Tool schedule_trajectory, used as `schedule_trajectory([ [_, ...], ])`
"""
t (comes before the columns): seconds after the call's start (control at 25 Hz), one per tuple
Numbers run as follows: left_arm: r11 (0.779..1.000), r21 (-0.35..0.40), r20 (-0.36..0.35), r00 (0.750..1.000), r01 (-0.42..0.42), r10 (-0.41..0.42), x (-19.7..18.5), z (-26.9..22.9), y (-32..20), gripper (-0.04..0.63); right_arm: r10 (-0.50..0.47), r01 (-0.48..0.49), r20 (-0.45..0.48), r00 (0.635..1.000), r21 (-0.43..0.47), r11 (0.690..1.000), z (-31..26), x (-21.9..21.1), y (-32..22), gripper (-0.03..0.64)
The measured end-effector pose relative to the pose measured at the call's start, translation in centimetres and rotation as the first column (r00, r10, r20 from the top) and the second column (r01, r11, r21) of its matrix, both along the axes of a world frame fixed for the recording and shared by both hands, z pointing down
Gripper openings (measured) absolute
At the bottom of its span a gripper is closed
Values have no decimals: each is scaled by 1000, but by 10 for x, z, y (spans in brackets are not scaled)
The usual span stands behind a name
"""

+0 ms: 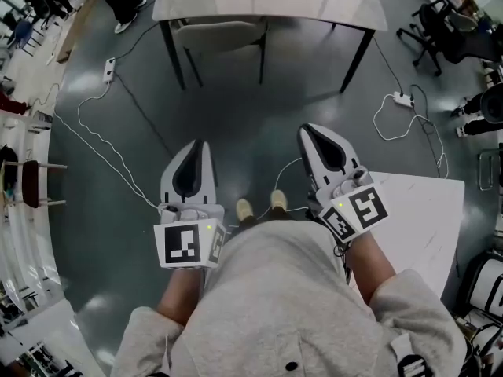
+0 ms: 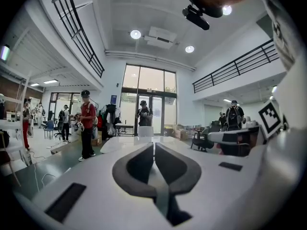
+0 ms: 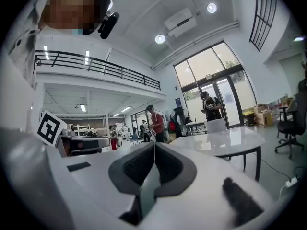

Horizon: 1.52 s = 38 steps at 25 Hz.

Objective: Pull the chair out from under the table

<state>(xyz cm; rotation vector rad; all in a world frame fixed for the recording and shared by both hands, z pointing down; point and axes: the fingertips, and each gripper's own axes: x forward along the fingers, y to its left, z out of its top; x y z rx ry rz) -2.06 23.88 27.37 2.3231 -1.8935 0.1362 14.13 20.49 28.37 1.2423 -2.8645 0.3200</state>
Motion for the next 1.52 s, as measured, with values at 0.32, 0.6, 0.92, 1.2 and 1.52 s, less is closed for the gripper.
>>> schedule_trajectory([
  [0.32,1000,2,-7,1000,14,-14,-31,-2,13,21,-1,1,-2,1000,9,1000,-5,-28,16,25],
  [0.6,1000,-2,-17,1000,3,-3,-66,6,24,20,4,-4,-6,1000,29,1000,-3,-65,30,25],
  [0.92,1000,-3,-38,999,3,-3,-99,13,38,20,6,-6,-13,1000,39,999,-5,-94,45,26],
  [1.2,1000,16,-32,999,-3,4,-104,13,31,20,20,-20,-4,1000,53,998,-2,-94,37,26],
  [1.52,1000,24,-20,1000,1,-1,-110,15,-4,20,21,-21,-1,1000,67,998,3,-94,-3,26],
])
